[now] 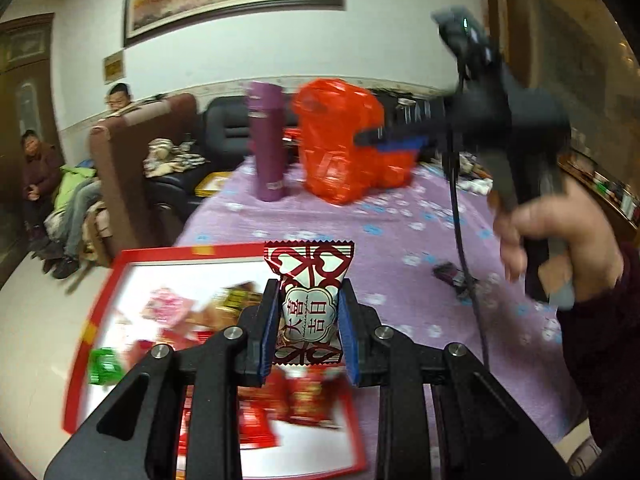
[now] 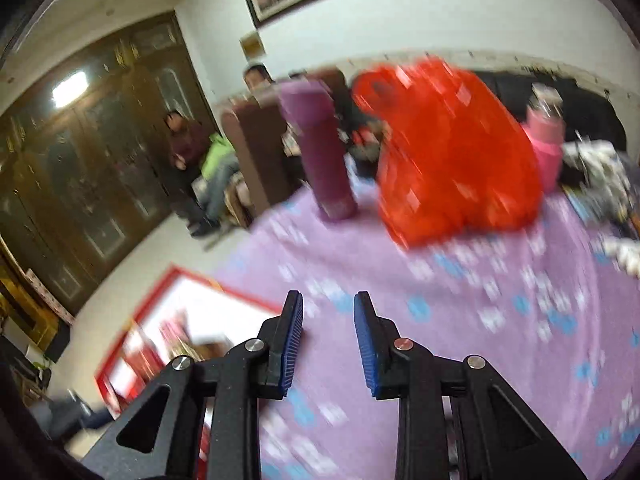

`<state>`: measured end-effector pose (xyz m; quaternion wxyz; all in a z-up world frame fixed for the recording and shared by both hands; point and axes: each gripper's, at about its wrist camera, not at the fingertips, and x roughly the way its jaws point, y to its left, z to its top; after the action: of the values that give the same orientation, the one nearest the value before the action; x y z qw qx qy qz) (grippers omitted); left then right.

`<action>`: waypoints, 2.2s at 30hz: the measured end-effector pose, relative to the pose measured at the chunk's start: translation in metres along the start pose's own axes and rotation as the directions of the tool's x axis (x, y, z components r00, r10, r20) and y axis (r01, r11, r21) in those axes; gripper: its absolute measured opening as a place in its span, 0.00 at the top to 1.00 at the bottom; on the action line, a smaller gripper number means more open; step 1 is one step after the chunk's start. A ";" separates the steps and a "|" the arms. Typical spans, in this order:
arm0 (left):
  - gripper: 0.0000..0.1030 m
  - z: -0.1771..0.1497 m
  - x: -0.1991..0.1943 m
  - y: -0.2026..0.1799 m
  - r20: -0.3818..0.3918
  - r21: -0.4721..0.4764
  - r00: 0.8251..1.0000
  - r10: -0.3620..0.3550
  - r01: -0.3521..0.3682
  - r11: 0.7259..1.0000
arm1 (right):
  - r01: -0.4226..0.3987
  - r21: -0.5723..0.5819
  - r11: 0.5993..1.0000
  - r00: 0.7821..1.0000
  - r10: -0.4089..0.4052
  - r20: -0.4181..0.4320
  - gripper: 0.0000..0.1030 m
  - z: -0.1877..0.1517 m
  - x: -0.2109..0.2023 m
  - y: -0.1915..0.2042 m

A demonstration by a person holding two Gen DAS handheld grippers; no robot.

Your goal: Organize snacks

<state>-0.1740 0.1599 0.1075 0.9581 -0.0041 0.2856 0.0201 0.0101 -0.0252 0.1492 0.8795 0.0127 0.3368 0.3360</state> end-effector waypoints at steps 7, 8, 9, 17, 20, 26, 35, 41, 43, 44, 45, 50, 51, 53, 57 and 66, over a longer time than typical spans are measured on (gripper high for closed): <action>0.76 -0.003 -0.007 0.039 0.021 -0.058 0.997 0.074 -0.072 0.996 | -0.065 -0.081 0.995 0.997 0.069 0.041 0.74 -0.005 -0.009 0.052; 0.76 -0.006 -0.007 0.042 0.019 -0.065 0.997 0.079 -0.078 0.995 | -0.080 -0.083 0.993 0.996 0.082 0.021 0.74 -0.017 -0.008 0.055; 0.76 -0.007 -0.006 0.045 0.018 -0.071 0.997 0.079 -0.078 0.994 | -0.097 -0.079 0.992 0.995 0.097 0.003 0.74 -0.026 -0.006 0.056; 0.76 -0.015 -0.006 0.063 0.010 -0.108 0.995 0.096 -0.094 0.990 | -0.158 -0.099 0.983 0.985 0.149 -0.086 0.74 -0.068 0.007 0.080; 0.76 -0.017 -0.008 0.070 0.015 -0.114 0.994 0.106 -0.104 0.988 | -0.179 -0.107 0.978 0.981 0.170 -0.089 0.74 -0.070 0.009 0.091; 0.76 -0.020 -0.014 0.083 0.024 -0.130 0.990 0.137 -0.133 0.983 | -0.216 -0.129 0.968 0.975 0.206 -0.083 0.74 -0.075 0.011 0.115; 0.76 -0.024 -0.006 0.097 0.007 -0.133 0.982 0.189 -0.186 0.973 | -0.229 -0.168 0.959 0.970 0.210 -0.121 0.74 -0.093 0.027 0.143; 0.76 -0.032 0.007 0.105 -0.027 -0.140 0.975 0.220 -0.221 0.965 | -0.219 -0.170 0.961 0.969 0.194 -0.150 0.74 -0.105 0.045 0.148; 0.76 -0.034 0.012 0.107 -0.038 -0.139 0.973 0.228 -0.231 0.963 | -0.218 -0.170 0.961 0.969 0.192 -0.157 0.74 -0.108 0.050 0.149; 0.76 -0.035 0.014 0.107 -0.045 -0.135 0.972 0.232 -0.236 0.962 | -0.219 -0.170 0.961 0.968 0.192 -0.163 0.74 -0.110 0.053 0.151; 0.76 -0.036 0.016 0.107 -0.051 -0.133 0.971 0.236 -0.240 0.962 | -0.220 -0.171 0.960 0.967 0.191 -0.168 0.74 -0.111 0.055 0.152; 0.75 -0.039 0.025 0.109 -0.076 -0.112 0.964 0.257 -0.264 0.958 | -0.212 -0.188 0.959 0.966 0.176 -0.191 0.71 -0.117 0.067 0.159; 0.75 -0.040 0.027 0.109 -0.080 -0.106 0.962 0.262 -0.270 0.957 | -0.207 -0.193 0.959 0.966 0.169 -0.194 0.71 -0.119 0.069 0.160; 0.75 -0.040 0.030 0.108 -0.091 -0.098 0.958 0.271 -0.280 0.955 | -0.204 -0.196 0.959 0.966 0.165 -0.200 0.71 -0.120 0.071 0.161; 0.58 -0.041 0.031 0.105 -0.102 -0.078 0.944 0.313 -0.322 0.944 | -0.193 -0.196 0.961 0.972 0.160 -0.173 0.56 -0.119 0.065 0.157; 0.17 -0.033 -0.002 0.081 0.035 -0.028 0.906 0.421 -0.420 0.907 | -0.142 -0.166 0.976 0.990 0.140 -0.023 0.32 -0.111 0.016 0.122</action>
<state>-0.1966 0.2404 0.0811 0.9367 0.0487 0.2604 0.2289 -0.1187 0.0565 0.0844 0.8495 -0.0392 0.3106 0.4247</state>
